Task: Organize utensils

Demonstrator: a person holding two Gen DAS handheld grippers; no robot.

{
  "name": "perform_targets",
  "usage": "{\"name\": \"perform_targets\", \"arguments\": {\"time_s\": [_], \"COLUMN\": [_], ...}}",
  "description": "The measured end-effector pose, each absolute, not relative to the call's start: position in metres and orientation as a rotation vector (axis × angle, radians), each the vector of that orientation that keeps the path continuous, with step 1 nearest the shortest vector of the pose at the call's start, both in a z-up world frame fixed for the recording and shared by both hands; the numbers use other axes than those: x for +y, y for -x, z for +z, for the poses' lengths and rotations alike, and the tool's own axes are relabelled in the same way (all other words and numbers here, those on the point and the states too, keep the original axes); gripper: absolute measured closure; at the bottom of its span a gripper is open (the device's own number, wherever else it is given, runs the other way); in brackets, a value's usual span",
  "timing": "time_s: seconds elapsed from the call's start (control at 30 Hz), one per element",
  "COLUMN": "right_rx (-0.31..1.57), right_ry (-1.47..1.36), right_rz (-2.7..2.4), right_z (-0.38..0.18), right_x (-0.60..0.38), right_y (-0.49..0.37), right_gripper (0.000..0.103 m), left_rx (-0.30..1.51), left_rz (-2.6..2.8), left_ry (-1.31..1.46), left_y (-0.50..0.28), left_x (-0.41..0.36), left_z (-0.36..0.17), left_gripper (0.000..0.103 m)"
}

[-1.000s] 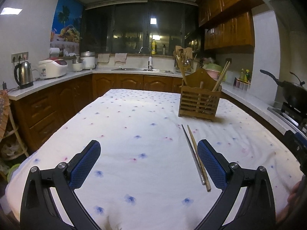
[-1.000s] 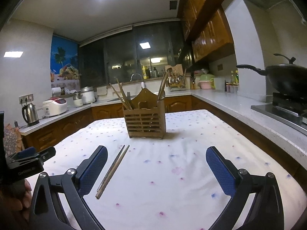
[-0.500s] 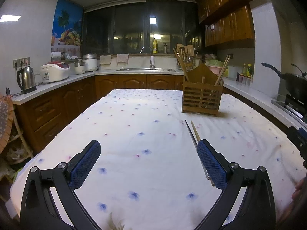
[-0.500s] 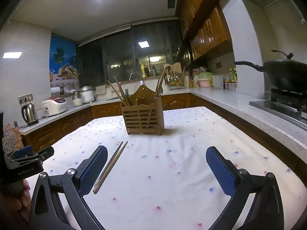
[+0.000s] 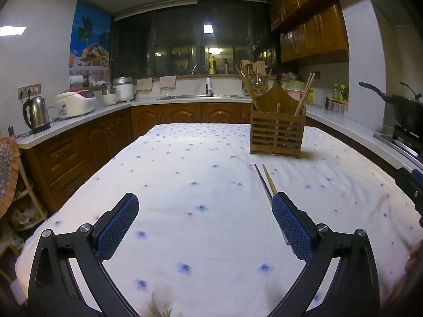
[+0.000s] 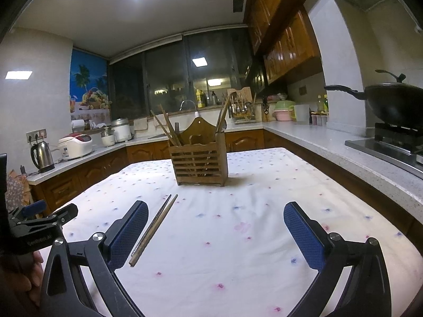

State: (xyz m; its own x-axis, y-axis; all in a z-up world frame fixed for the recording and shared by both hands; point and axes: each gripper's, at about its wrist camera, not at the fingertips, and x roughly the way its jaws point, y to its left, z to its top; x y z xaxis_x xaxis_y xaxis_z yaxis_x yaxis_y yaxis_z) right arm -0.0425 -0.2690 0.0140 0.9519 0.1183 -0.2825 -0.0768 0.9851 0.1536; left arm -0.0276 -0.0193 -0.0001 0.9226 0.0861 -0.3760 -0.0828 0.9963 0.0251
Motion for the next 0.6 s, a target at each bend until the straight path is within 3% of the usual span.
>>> {"name": "perform_targets", "arguments": {"time_s": [0.6], "right_rx": [0.274], "right_ry": [-0.132], "right_rz": [0.109], "right_z": [0.0147], "right_x": [-0.2652], "right_y": [0.0448], "right_gripper": [0.0], "left_rx": [0.368], "left_rz": [0.085], "left_ry": [-0.03], "left_y": [0.0306], "left_x": [-0.0249], "left_z": [0.0033], "left_gripper": [0.0]}}
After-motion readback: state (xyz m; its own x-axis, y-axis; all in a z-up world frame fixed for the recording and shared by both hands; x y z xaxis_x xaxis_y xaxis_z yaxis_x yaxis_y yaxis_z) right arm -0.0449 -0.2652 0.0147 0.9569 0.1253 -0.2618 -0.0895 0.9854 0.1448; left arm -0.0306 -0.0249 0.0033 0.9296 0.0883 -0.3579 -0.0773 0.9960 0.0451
